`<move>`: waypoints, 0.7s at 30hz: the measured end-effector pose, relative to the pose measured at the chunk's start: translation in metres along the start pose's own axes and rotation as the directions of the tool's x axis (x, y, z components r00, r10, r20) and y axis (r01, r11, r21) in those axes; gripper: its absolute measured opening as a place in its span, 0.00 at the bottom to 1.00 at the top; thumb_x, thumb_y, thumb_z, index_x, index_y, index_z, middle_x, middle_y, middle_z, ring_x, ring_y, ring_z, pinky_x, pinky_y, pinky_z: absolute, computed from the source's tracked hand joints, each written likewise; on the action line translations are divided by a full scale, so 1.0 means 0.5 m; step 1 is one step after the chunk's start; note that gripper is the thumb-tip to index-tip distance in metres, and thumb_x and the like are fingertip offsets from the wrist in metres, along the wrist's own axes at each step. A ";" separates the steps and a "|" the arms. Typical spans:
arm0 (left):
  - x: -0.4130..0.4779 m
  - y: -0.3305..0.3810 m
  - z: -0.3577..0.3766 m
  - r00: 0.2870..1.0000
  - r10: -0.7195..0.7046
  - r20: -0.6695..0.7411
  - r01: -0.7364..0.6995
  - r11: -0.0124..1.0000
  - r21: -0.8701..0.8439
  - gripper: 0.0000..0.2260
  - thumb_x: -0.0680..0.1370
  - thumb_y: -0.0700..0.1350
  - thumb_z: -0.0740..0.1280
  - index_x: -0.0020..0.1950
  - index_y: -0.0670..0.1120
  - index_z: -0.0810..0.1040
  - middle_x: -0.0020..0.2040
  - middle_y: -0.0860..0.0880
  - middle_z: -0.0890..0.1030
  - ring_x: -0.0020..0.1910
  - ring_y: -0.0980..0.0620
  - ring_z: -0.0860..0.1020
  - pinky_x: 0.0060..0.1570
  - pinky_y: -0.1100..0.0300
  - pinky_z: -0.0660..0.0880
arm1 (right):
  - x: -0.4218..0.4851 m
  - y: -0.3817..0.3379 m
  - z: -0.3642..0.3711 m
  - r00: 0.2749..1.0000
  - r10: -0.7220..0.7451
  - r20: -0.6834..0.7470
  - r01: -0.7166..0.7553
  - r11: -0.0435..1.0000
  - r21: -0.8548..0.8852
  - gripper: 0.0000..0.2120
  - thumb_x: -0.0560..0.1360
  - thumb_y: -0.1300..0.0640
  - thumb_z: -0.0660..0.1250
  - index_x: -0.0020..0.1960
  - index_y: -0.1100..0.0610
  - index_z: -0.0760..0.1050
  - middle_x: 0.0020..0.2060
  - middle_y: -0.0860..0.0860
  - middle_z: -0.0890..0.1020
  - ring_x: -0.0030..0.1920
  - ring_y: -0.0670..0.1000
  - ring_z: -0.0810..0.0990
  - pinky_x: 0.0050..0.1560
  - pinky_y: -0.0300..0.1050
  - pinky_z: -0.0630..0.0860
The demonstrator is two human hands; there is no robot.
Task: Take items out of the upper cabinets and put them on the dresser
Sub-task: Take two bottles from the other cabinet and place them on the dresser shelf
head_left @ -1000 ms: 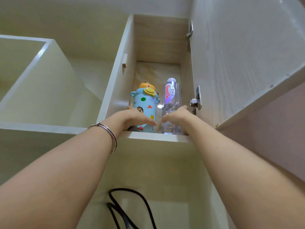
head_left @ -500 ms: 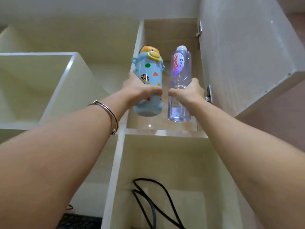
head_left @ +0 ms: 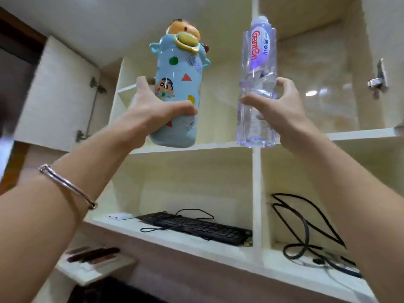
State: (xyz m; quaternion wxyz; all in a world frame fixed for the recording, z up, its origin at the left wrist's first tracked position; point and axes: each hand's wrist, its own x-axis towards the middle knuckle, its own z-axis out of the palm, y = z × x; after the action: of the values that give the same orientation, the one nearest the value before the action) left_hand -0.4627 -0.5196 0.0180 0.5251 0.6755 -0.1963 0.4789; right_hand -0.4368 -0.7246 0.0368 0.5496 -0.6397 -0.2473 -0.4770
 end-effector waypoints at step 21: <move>-0.926 0.110 -0.394 0.617 -0.222 -0.755 0.730 0.520 0.443 0.33 0.53 0.48 0.78 0.53 0.60 0.69 0.57 0.49 0.77 0.53 0.55 0.78 0.53 0.55 0.77 | -0.844 0.058 0.189 0.409 -0.023 0.912 -0.633 0.713 0.301 0.36 0.60 0.62 0.77 0.62 0.46 0.65 0.52 0.46 0.80 0.54 0.50 0.80 0.62 0.55 0.76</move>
State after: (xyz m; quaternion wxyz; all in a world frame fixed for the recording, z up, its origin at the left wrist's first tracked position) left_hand -0.8067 -0.4732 -0.3502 0.3649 0.6549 0.3976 0.5290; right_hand -0.5589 -0.5562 -0.3435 0.6010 -0.6082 -0.4985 0.1429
